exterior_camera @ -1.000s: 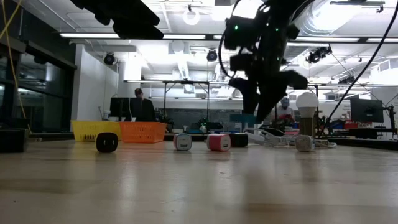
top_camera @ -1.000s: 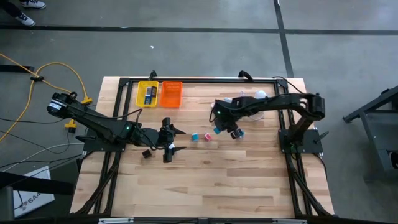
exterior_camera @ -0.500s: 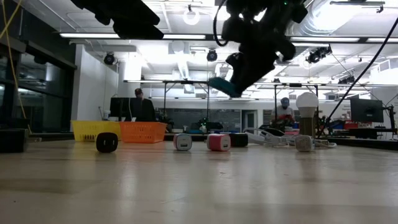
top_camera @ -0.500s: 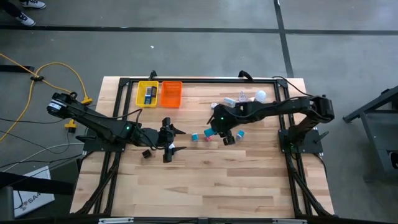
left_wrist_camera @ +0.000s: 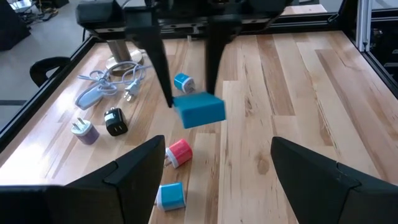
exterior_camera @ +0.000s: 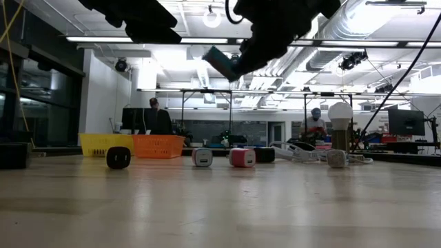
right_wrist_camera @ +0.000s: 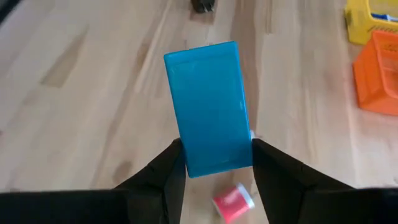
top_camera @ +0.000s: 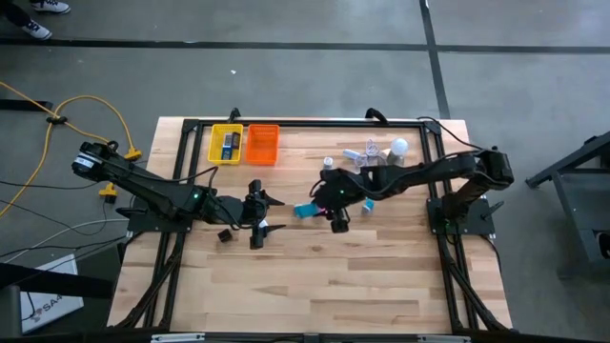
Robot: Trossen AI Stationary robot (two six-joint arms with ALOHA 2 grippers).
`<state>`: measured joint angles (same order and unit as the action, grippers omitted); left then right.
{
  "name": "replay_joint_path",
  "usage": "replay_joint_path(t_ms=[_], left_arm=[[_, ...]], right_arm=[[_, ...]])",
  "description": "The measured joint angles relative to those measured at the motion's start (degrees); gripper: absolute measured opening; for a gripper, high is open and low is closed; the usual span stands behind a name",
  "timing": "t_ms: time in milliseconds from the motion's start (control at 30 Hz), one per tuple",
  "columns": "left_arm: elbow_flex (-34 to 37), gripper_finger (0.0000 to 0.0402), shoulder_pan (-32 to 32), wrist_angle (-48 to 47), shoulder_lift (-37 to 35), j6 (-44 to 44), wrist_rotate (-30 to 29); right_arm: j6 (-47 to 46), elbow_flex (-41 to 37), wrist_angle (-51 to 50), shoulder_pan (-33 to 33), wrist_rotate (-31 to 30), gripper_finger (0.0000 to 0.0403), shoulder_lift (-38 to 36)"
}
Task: Pick & Place Office items
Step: Put the light blue digital clock into the yellow basket
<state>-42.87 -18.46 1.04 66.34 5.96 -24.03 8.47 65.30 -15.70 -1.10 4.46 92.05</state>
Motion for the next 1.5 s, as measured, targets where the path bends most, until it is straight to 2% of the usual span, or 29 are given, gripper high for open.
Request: replay_joint_path(t_ms=[333, 800, 1067, 1167, 1367, 1500], left_arm=[[0.0, 0.0286, 0.0, 0.0, 0.0, 0.0, 0.0], [0.0, 0.0286, 0.02, 3.11, 0.01, -0.02, -0.21], [0.0, 0.0286, 0.02, 3.1, 0.01, 0.13, -2.16], [0.0, 0.0286, 0.02, 3.1, 0.01, 0.96, -4.9], [0.0, 0.0286, 0.08, 3.13, 0.01, 0.93, -5.09], [0.0, 0.0286, 0.08, 3.3, 0.01, 0.9, -5.09]], right_arm=[[-1.38, 0.0, 3.21, -2.71, -0.03, 0.0152, 0.02], [-2.78, 0.0, 6.48, -2.79, -0.03, 0.0152, 0.04], [-2.69, 0.0, 8.81, -2.78, -0.03, 0.0152, 0.07], [-2.25, 0.0, 10.5, -2.78, -0.03, 0.0152, 0.07], [-2.23, 0.0, 13.79, -2.78, -0.21, 0.0152, 0.07], [-1.54, 0.0, 15.87, -2.78, -2.37, 0.0152, 0.07]])
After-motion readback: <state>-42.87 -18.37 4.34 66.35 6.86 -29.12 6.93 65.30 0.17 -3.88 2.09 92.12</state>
